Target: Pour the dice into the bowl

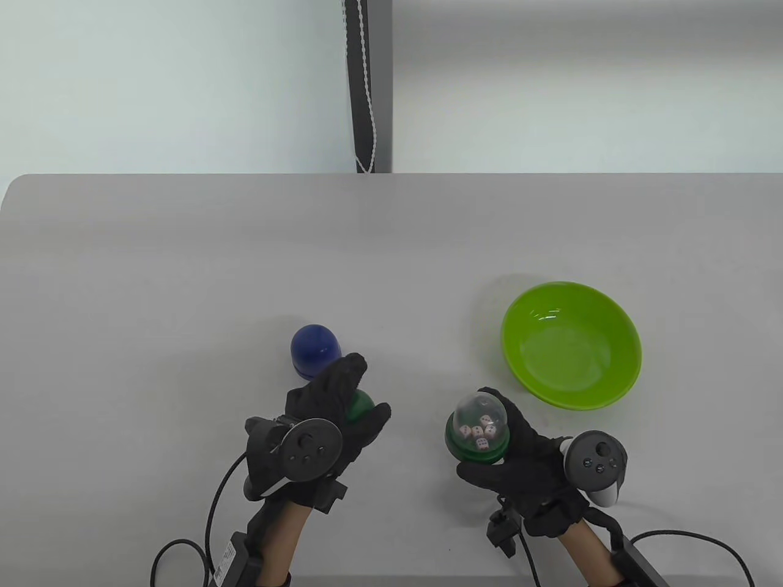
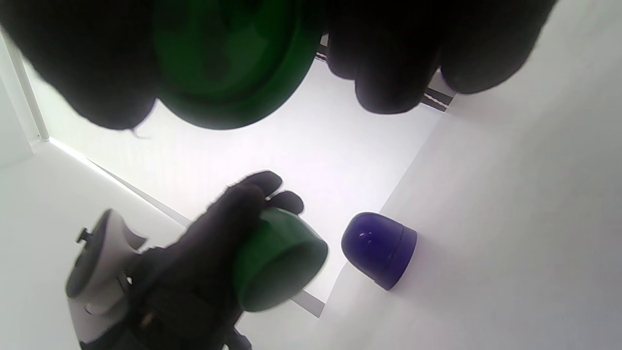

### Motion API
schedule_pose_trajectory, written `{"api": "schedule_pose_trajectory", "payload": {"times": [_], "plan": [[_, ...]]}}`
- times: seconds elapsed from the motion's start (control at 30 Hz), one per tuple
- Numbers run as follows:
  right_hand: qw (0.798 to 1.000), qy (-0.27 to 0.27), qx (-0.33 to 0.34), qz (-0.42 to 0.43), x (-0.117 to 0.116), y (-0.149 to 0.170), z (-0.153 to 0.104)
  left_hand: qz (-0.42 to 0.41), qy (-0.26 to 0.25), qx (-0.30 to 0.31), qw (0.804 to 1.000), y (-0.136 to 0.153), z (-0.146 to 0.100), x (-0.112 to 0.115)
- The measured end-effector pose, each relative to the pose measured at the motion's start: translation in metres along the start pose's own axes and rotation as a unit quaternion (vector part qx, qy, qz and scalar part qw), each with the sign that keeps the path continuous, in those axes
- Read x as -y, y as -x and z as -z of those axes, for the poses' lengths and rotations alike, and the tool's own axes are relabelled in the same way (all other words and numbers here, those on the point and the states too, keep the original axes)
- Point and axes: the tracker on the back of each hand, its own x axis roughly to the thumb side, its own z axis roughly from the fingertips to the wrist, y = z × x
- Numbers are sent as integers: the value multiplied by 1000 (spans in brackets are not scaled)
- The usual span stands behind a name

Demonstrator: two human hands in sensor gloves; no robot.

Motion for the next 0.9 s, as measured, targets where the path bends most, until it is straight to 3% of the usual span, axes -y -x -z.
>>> {"api": "schedule_pose_trajectory", "payload": {"times": [0.07,0.13,0.27,0.9], "plan": [[1000,1,-3,3,1,1,0,39,-6,-6,999,6,-3,13],[1000,-2,-3,3,1,1,0,130,17,6,991,8,-4,33],[1000,-9,-2,4,1,0,0,220,33,20,975,4,-4,45],[1000,-7,6,3,2,0,0,189,62,-20,980,13,-5,43]]}}
